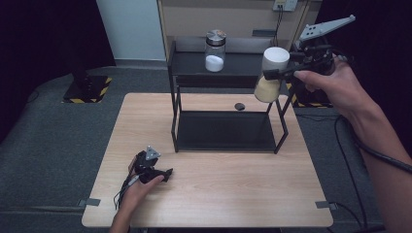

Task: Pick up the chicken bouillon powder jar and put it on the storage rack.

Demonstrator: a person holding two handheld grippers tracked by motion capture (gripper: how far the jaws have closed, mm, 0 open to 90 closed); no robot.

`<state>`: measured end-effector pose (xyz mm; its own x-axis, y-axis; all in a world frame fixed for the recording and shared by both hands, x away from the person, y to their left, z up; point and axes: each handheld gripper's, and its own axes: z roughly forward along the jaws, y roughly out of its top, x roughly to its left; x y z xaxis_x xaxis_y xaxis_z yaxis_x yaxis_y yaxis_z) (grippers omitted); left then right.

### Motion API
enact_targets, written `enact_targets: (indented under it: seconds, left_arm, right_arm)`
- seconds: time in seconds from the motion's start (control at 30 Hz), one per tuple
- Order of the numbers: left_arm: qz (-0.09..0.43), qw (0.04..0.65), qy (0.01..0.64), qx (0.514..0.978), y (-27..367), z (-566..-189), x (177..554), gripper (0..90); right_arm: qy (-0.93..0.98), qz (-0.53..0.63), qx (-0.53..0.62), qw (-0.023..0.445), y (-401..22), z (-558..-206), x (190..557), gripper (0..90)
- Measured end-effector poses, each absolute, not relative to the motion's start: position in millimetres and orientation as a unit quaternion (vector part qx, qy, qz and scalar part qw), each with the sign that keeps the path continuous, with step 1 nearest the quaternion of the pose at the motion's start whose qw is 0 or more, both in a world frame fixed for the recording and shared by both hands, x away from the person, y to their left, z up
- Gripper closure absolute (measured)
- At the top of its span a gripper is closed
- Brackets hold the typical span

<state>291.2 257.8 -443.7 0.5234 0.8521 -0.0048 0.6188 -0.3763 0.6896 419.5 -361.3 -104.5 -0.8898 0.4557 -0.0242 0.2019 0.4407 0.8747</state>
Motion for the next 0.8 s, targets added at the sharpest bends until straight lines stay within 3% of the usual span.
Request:
enact_targets:
  seconds: [0.8]
  left_arm:
    - [0.180, 0.325, 0.454, 0.810, 257.7, -443.7, 291.1, 0.0]
  right_arm:
    - [0.818, 0.502, 0.234, 0.152, -349.1, -94.0, 470.9, 35.9]
